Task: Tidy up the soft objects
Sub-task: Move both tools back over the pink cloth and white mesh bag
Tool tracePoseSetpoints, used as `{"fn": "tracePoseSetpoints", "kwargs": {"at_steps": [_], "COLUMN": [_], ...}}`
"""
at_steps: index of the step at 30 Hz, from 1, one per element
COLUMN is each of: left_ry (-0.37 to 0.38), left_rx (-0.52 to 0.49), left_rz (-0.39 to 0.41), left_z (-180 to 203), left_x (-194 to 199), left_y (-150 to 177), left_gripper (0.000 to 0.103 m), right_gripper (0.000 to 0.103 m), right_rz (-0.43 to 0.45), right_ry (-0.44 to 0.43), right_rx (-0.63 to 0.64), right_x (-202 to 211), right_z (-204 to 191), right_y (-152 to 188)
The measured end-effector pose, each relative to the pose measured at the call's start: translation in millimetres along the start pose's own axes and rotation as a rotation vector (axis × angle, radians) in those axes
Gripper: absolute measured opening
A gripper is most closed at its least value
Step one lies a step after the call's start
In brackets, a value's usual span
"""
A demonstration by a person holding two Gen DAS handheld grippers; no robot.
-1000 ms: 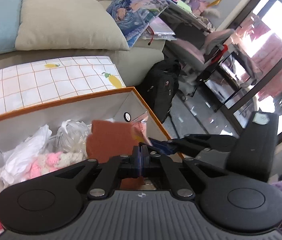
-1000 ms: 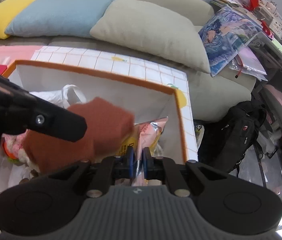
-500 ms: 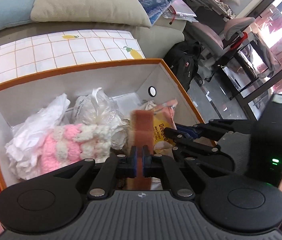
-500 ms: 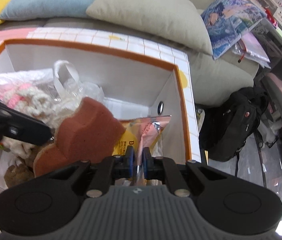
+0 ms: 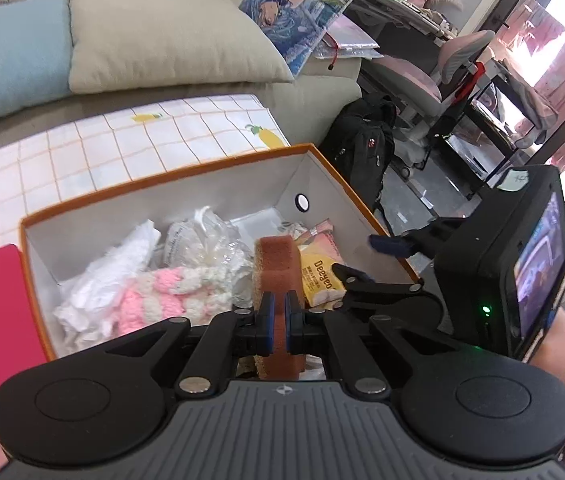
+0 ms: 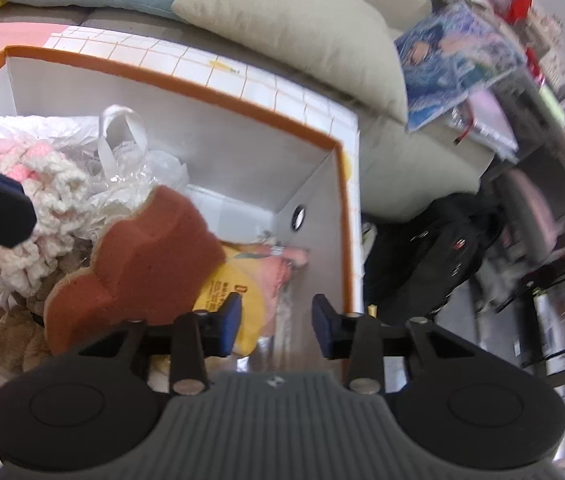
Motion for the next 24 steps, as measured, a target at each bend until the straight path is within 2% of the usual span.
{"fn": "tracePoseSetpoints", "kwargs": {"at_steps": [2, 3, 10, 15, 18, 20, 24], "left_ry": [-0.012, -0.021, -0.049, -0.099, -0.141, -0.132, -0.167], "left_rx": [-0.010, -0.017, -0.060, -0.068, -0.067, -0.051, -0.037], "left_rz": [0.014, 0.022, 0.085, 0.190, 0.261, 0.283, 0.313], "left_z": [0.6, 0.7, -5.1, -23.4, -37.2, -50.0, -75.9], "left_x": [6.3, 9.3, 33.6, 64.4, 87.6, 101.3, 123.1], "left_y": [0.6, 1.4, 13.6, 25.9, 34.4, 39.1, 51.5], "left_gripper": [0.004, 0.004, 0.004, 0.013, 0.014, 0.014, 0.014], "right_gripper": [0.051, 0.053, 0.056, 0.058, 0.058, 0.058, 0.058], "right_rz": [0.002, 0.004, 0.059, 0.180, 0.250, 0.288, 0.352], "right_ry": [0.035, 0.052, 0.114, 0.055, -0.006, -0.043, -0.095], "right_rx": [0.016, 0.022, 0.012, -0.136, -0.241, -0.294, -0.348], "right_x": [9.2, 13.9, 57.3, 102.0, 121.2, 130.1, 144.9], "right_z": [0.5, 0.9, -7.1, -23.9, -41.9, -57.0, -91.4], "right_y": [-2.1, -2.4, -3.7, -2.9, -4.4, -7.7, -16.8]}}
Point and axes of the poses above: each gripper's, at about its wrist camera, not at the fingertips, and x roughly against the way its jaws point, z to its right, y to its underside, the point moved 2 cm from there along -x, roughly the way its jaws point, and after that the axes turned 15 degrees about x, right-handed, at the moved point
